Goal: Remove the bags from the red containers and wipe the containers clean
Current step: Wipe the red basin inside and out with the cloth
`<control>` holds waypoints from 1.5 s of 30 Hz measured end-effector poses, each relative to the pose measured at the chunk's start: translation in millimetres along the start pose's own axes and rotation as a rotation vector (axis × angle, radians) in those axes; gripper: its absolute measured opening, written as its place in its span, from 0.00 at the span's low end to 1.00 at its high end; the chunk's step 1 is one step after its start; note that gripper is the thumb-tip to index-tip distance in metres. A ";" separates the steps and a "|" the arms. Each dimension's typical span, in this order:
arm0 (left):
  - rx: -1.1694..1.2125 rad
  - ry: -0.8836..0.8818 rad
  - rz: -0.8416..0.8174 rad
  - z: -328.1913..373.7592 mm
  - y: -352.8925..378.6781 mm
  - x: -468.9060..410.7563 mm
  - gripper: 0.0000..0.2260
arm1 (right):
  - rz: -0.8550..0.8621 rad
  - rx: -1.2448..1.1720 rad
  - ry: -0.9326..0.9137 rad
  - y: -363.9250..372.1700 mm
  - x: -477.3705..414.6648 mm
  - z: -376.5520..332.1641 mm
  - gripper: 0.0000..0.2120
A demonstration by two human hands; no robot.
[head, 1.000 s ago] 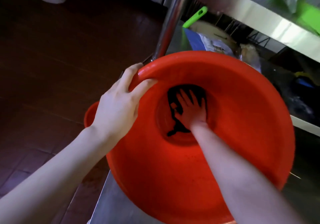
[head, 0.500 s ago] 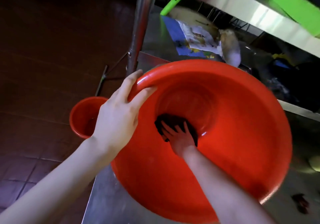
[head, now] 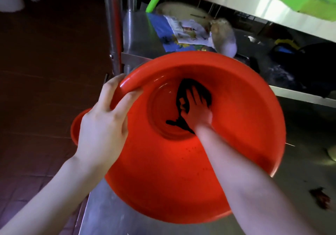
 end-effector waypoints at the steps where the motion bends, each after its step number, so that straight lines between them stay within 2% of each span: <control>1: -0.004 -0.005 0.001 3.5 0.2 -0.1 0.24 | -0.037 -0.018 0.046 8.6 8.5 9.9 0.38; 4: -0.005 -0.024 0.005 11.6 1.6 -2.7 0.25 | -0.068 -0.180 0.167 37.1 37.3 16.2 0.38; 6: -0.011 -0.019 0.012 16.7 2.9 -4.9 0.26 | -0.094 -0.243 0.146 51.4 46.7 7.6 0.36; 12: -0.049 -0.035 0.029 26.3 7.2 -6.5 0.26 | -0.314 -0.431 0.099 87.3 63.6 -21.2 0.32; 18: -0.092 -0.048 0.044 31.0 6.1 -6.5 0.25 | -0.357 -0.568 0.030 84.1 63.4 -65.8 0.28; 23: -0.109 -0.070 0.041 45.5 7.2 -4.5 0.26 | -0.430 -0.445 -0.091 75.8 67.4 -58.4 0.29; 26: -0.129 -0.083 0.030 47.8 7.4 -5.2 0.28 | -0.473 -0.133 -0.179 68.5 67.3 -31.6 0.26; 29: -0.106 -0.103 -0.001 47.1 13.1 -3.8 0.26 | -0.445 0.158 -0.078 52.3 64.1 5.2 0.22; 32: -0.010 -0.206 -0.035 53.0 29.2 3.0 0.25 | -0.367 0.121 0.110 24.1 55.0 52.5 0.24; 34: 0.031 -0.227 -0.026 59.4 37.3 7.5 0.25 | -0.261 0.252 0.148 -0.3 40.0 75.8 0.27; 37: 0.055 -0.221 -0.009 61.7 39.8 8.3 0.26 | -0.187 0.346 0.030 -23.5 12.6 78.5 0.31; 41: 0.045 -0.253 0.005 61.3 40.2 6.7 0.26 | -0.178 0.380 -0.176 -16.5 -13.7 48.3 0.31; 43: 0.038 -0.268 0.010 63.7 41.3 8.2 0.26 | -0.191 0.239 -0.242 -1.6 -10.1 30.5 0.42; 45: 0.045 -0.277 0.011 64.1 42.4 9.4 0.26 | -0.181 0.213 -0.259 18.6 0.1 23.4 0.50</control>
Point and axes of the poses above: each hand's wrist, its own x-axis away from the middle knuckle, its own y-axis out of the palm, z = x × y, the point moved 3 cm from there along -x, towards the middle knuckle, and after that the axes turned 9 degrees about -z, right-handed, at the moved point
